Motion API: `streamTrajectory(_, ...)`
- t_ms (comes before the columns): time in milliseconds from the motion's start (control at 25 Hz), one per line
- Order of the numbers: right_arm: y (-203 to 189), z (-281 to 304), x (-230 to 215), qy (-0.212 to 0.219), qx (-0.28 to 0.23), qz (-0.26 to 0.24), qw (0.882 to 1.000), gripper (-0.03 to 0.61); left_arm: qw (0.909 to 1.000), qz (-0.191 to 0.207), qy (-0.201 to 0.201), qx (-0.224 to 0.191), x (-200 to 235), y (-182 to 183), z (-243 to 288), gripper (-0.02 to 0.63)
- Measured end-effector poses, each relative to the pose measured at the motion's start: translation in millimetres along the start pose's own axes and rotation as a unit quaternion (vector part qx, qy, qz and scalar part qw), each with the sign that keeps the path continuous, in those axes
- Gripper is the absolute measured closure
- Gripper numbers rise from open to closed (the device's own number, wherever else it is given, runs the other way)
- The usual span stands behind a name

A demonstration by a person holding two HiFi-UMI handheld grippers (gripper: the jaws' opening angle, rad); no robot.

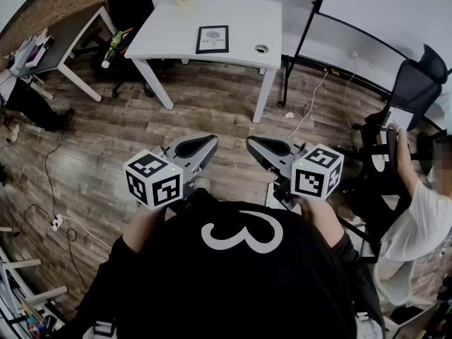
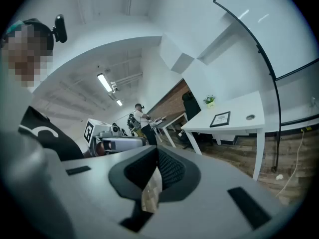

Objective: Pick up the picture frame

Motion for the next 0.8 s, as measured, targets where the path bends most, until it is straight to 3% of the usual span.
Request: streamTrajectory(800,9.3,-3.9,-0.4,0.01,-0.006,-0.001,1.0,0.552,1.0,0.005,-0.006,-0.001,-5.7,5.3,9.9,0.597)
Point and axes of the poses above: the fingertips, and each gripper's own axes: z forward along the fingers, x to its left, y out of its top, the point moved 5 cm from there along -z, backward along the fingers, and after that the axes turned 15 degrees about -x, right-handed, at the moved point
